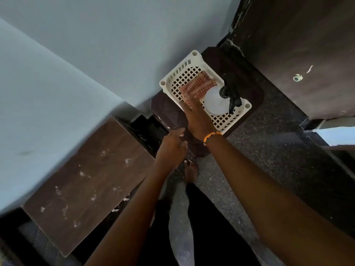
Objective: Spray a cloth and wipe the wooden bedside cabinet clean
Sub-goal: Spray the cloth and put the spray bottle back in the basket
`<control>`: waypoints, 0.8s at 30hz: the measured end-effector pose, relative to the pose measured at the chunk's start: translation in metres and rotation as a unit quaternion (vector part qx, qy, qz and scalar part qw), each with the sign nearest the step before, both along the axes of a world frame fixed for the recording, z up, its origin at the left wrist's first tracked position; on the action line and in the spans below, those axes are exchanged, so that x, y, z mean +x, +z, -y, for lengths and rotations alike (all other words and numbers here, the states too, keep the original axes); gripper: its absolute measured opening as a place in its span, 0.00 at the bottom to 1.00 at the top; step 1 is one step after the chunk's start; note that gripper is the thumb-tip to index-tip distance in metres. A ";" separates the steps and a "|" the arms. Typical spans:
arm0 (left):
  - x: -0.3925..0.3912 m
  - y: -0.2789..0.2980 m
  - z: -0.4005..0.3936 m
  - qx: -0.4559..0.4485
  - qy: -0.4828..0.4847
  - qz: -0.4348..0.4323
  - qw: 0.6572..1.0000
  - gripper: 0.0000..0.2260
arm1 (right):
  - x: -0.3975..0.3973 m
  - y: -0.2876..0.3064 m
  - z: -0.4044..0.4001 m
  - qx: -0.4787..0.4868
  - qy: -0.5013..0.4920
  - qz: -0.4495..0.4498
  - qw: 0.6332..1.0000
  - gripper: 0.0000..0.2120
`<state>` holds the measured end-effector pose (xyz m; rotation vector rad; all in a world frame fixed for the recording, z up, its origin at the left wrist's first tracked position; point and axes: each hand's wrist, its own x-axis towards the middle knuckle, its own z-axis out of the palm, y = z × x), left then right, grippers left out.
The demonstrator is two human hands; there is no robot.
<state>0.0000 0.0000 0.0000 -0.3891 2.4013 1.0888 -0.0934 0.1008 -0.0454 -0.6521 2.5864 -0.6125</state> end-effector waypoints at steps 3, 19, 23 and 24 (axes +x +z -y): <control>-0.002 -0.003 -0.002 0.036 0.026 0.027 0.999 0.19 | -0.019 -0.003 0.010 0.052 -0.045 0.015 0.998 0.30; -0.015 0.009 0.029 0.129 0.182 0.085 0.971 0.15 | -0.048 -0.001 0.027 -0.101 -0.375 -0.032 0.921 0.05; -0.021 0.023 0.022 0.022 0.033 -0.048 0.998 0.27 | -0.032 0.021 0.027 -0.256 -0.439 -0.074 0.858 0.07; -0.025 0.026 0.021 -0.016 -0.003 -0.086 0.996 0.32 | -0.027 0.028 0.027 -0.284 -0.432 -0.065 0.853 0.07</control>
